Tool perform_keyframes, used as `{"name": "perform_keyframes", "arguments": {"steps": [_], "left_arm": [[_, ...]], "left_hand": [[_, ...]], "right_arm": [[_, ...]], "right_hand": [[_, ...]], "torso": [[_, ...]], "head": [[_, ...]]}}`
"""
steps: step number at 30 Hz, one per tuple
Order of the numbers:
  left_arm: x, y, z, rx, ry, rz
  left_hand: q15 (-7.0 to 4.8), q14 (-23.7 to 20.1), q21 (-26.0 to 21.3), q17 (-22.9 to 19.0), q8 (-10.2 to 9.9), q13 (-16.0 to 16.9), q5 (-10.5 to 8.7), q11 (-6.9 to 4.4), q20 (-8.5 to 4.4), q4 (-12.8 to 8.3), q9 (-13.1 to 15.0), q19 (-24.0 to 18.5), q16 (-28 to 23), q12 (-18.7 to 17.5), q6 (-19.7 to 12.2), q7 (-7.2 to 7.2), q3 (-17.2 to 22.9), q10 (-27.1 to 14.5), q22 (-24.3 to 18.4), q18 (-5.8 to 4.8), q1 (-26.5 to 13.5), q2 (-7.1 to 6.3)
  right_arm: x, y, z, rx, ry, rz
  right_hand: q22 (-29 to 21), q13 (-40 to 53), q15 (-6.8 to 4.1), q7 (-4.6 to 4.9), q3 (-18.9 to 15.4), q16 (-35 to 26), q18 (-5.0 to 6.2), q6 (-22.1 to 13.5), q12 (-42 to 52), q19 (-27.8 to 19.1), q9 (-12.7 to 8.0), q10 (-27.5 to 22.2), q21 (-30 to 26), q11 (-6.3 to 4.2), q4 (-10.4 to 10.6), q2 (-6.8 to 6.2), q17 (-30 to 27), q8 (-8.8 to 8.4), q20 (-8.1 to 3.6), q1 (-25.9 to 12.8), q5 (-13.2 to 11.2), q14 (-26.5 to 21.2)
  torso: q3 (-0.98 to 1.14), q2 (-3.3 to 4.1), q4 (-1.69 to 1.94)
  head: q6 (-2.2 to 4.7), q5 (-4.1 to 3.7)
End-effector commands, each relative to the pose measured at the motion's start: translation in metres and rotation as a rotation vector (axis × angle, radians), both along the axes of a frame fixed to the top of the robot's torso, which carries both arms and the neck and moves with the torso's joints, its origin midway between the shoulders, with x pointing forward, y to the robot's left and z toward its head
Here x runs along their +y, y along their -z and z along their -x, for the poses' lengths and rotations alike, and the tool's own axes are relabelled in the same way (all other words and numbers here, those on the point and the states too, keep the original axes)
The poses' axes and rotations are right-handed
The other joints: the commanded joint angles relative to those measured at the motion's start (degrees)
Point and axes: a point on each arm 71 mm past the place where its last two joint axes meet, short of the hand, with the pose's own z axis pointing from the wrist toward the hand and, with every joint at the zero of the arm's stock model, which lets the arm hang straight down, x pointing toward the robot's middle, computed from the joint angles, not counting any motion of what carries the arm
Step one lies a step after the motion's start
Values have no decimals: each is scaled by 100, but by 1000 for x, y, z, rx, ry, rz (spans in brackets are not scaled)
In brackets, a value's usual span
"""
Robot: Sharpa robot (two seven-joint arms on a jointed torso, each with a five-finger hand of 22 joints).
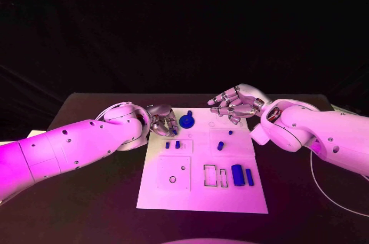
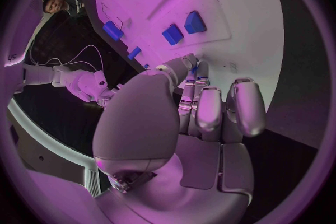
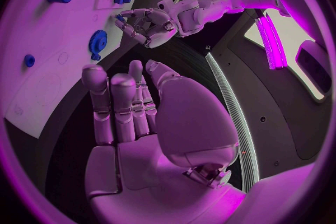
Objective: Assemble the parts on the task board
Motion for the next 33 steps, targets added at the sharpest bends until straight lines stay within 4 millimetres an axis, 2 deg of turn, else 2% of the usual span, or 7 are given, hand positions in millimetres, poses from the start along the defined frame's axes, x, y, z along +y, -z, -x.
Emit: {"name": "perform_keyframes", "arguments": {"steps": [1,16,33], "left_arm": [[-1,4,1,30,2,-20],[-4,8,-1,39,5,-26],[-5,9,-3,27,2,-19]], "left_hand": [[-6,56,-19,-5,-29,8,8,17,1,-7,7,61,-16,-34,43,-9,23,38,167,-80,-49,15],[-14,54,-49,-6,-36,14,-26,9,-5,-20,7,51,-10,-50,48,-21,14,49,148,-73,-79,-2],[-22,50,-47,-37,-32,23,-45,-3,-11,-28,11,51,-18,-58,77,-34,19,75,153,-74,-99,20]], "right_arm": [[2,0,1,1,-19,3],[2,1,1,2,-22,3],[2,2,1,9,-28,3]], "right_hand": [[7,-6,3,32,11,-10,110,-21,31,-44,7,-40,-27,-7,34,3,6,16,11,-57,34,-28],[7,-6,2,31,17,-16,110,-22,38,-42,8,-42,-29,-9,37,6,5,17,12,-62,37,-28],[7,-6,3,32,23,-19,110,-22,49,-40,9,-43,-32,-6,60,21,9,19,13,-89,41,-27]], "torso": [[-2,1,3],[3,0,-2],[-2,0,-1]], "head": [[-2,4],[-15,5],[-16,17]]}}
